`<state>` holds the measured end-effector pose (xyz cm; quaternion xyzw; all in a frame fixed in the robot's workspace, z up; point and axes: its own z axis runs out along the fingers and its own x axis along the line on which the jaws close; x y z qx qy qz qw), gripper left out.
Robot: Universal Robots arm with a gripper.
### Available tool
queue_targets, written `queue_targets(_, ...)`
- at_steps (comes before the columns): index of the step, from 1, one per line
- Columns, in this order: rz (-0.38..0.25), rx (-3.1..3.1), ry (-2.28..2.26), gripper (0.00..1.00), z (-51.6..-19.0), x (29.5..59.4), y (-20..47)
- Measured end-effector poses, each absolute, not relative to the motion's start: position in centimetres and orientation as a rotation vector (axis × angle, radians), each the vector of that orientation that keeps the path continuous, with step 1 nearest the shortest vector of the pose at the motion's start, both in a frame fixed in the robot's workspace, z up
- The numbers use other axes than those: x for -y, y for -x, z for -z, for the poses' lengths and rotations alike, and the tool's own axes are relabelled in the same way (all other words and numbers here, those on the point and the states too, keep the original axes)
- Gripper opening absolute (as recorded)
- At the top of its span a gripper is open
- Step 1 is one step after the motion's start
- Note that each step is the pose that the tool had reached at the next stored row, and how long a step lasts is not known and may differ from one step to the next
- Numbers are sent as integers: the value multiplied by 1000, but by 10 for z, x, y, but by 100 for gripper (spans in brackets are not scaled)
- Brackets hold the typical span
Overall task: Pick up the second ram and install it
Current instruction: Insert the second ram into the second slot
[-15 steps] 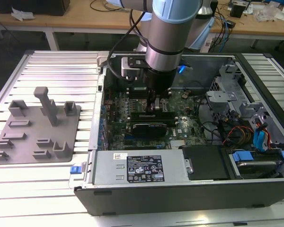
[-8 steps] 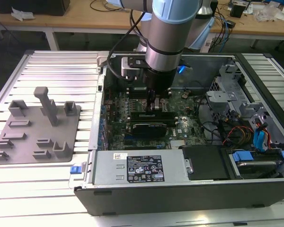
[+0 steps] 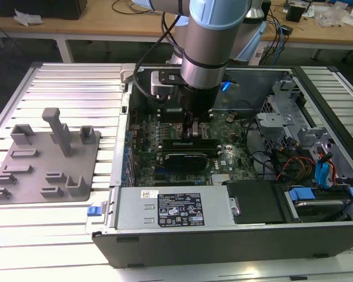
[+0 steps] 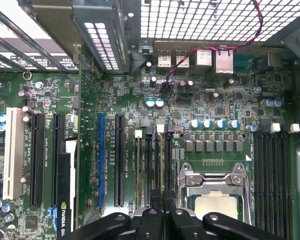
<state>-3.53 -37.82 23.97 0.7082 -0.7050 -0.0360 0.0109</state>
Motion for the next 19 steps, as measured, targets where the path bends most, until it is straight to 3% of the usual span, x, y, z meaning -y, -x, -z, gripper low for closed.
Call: queue_targets(19,112,2208,-2202,9,-239,379,35)
